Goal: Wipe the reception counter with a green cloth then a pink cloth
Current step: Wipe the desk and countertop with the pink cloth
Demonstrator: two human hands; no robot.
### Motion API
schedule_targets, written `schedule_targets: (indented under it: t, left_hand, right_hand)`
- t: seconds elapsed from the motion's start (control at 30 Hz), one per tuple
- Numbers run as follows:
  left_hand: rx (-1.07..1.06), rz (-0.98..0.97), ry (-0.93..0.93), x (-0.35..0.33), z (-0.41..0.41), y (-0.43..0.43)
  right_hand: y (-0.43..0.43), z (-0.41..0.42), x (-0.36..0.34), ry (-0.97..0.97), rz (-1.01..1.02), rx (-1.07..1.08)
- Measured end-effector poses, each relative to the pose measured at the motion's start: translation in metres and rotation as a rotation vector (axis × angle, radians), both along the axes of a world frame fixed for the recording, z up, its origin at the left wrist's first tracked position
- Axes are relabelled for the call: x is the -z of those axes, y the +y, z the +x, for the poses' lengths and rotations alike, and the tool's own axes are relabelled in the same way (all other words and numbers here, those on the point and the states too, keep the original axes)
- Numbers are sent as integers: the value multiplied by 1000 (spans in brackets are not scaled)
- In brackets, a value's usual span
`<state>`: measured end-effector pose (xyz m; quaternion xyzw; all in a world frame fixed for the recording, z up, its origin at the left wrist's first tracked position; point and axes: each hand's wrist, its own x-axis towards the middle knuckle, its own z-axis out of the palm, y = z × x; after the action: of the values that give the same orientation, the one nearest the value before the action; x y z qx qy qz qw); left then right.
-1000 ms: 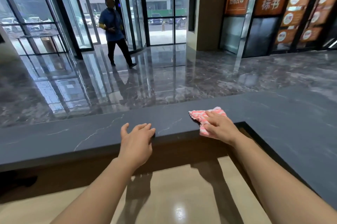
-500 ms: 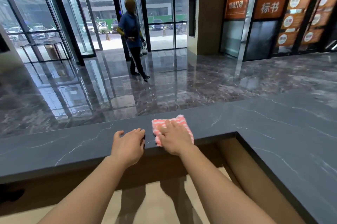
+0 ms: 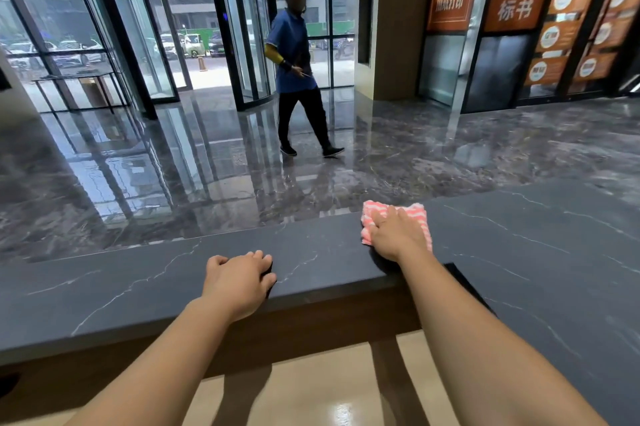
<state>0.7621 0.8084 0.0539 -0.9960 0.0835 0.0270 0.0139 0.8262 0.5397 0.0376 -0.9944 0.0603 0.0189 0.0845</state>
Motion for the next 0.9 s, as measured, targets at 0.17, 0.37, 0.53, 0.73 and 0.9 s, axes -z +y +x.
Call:
schedule_targets:
  t: [0.17,0.37,0.53,0.73,0.9]
  left_hand:
    - [10,15,28,-4,6,4]
    - [-4,25,96,-9,15,3]
    - [-6,-5,151,-9,14,4]
    - [7,-38,158,-8,14,8]
    - [50,1,160,-10,17,11]
  right_hand:
    - [85,-9,-5,-60,-4,-228]
    - [120,-1,-4,20,8,-429]
    - [64,6,-13,-17,-39,-315]
    - [-17,11,-11,18,-11,-31]
    - [5,-8,-6,39,26,57]
